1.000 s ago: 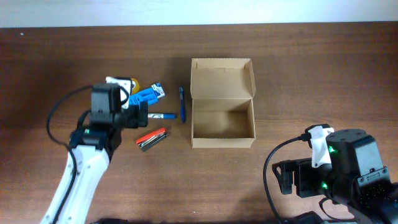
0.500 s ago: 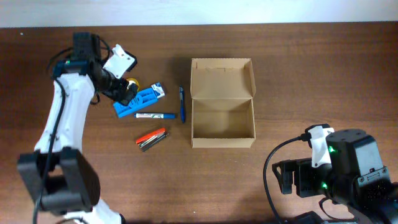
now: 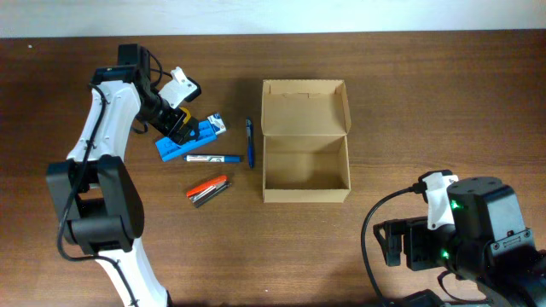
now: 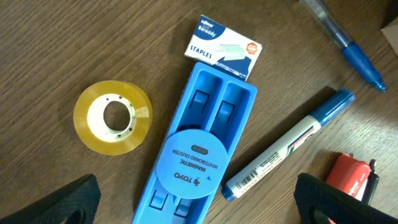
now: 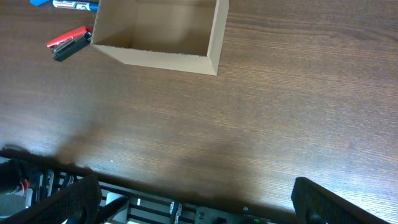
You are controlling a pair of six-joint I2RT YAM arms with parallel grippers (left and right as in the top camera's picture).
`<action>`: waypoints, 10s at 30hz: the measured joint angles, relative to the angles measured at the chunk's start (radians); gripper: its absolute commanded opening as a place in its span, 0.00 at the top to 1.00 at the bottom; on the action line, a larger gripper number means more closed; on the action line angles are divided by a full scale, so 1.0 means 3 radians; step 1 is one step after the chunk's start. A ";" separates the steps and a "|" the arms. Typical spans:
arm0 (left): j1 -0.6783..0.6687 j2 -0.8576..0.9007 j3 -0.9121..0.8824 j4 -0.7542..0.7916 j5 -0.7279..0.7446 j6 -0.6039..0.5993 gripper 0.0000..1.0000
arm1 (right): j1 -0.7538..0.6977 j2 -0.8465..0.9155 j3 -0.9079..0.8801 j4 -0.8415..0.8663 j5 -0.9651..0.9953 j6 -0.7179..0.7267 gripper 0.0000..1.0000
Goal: Pack container
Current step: 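Reach the left gripper to the blue staple holder, then grasp the blue staple holder with the left gripper and lift, then carry the blue holder into the box and release it, then move the left gripper to the white staples box and grasp it, then carry the staples box into the cardboard box and release it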
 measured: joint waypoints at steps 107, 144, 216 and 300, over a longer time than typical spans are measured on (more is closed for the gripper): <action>-0.2438 0.0395 0.0720 -0.0890 -0.0107 0.0286 0.66 | 0.0000 0.0000 0.0000 0.0000 0.0000 0.0000 0.01; -0.2572 0.0397 0.1151 -0.1221 -0.0370 0.0332 0.43 | 0.0000 -0.0001 0.0000 -0.0003 0.0000 0.0000 0.01; -0.1026 0.1411 0.1762 -0.0601 -0.1146 -0.5548 0.23 | 0.0000 -0.0001 0.0000 0.0000 0.0000 -0.0001 0.01; -0.3176 0.0745 0.1611 -0.0999 -0.0764 -0.5034 0.87 | 0.0000 0.0000 0.0000 0.0000 0.0000 0.0000 0.01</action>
